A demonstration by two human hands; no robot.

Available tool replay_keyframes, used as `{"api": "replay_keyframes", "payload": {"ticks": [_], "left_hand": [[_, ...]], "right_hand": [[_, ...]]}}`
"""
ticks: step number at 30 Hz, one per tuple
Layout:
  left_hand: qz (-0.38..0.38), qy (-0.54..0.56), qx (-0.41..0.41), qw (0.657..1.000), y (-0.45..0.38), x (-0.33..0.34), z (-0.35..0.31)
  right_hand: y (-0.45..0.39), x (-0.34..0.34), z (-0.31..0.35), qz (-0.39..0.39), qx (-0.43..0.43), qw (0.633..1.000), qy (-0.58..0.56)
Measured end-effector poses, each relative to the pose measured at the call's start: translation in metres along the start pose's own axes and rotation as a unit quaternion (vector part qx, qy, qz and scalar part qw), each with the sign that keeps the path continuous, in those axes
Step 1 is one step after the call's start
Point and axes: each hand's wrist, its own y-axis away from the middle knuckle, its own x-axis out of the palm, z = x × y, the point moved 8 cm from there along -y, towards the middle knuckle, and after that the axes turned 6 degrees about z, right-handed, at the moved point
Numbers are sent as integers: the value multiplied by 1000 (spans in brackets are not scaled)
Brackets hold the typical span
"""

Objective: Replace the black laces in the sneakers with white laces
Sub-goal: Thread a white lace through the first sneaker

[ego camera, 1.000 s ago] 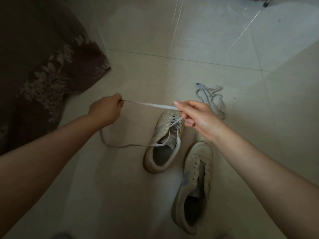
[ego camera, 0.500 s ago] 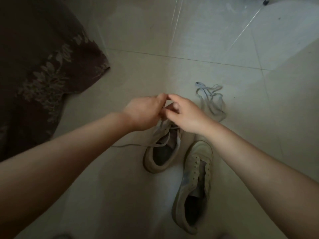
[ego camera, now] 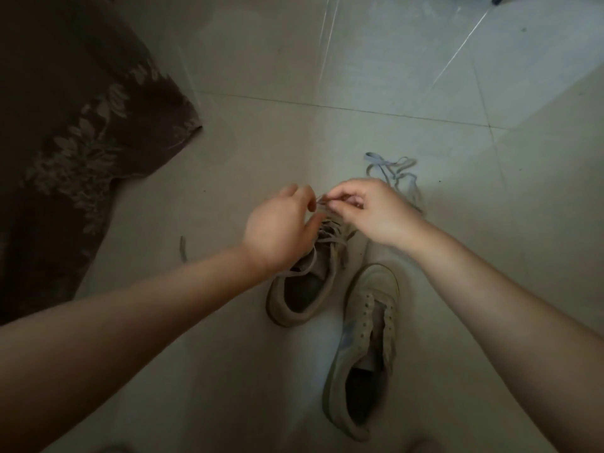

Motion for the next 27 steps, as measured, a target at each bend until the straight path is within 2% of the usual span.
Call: {"api": "replay_keyframes", "payload": {"ticks": [2,3,4,5,6,7,8,9,10,12,15,17,19,22,25,27], "left_hand": [[-55,-19,41,997,22,-5,-21],[-44,-56,64,995,32,1,-30],[20,-74,61,995,41,14,-34],[103,-64,15,993,50,30,-33],[190,5,-68,979,60,48,-26],[242,134,-163,947,72,62,-19],[275,295,-273,873,82,77,-13],[273,439,-372,771,90,90,-10],[245,528,-428,692,93,99,-8],[182,605,-473,614,86,106,-4],[134,666,-485,551,69,109,-11],[121,679,-483,540,60,112,-12],[112,672,-477,555,57,116,-1],[115,598,-445,657,51,117,21],[33,548,-464,695,57,105,44],[8,485,-428,763,56,85,50]], "right_hand": [[-1,-10,-15,-36,24,999,7],[1,-12,-21,-41,30,999,3],[3,-12,-26,-41,32,999,1],[5,-10,-28,-37,32,999,3],[7,-4,-30,-26,32,999,8],[10,4,-32,-6,36,999,8],[12,13,-34,19,40,999,7],[14,22,-35,44,42,998,4],[15,29,-36,63,41,997,4],[17,37,-37,75,34,997,-1],[18,41,-43,69,46,995,-58],[17,41,-49,53,65,992,-94],[17,43,-53,43,78,990,-113],[19,53,-55,43,89,983,-156],[25,58,-55,30,87,977,-190],[28,52,-53,5,69,985,-157]]}}
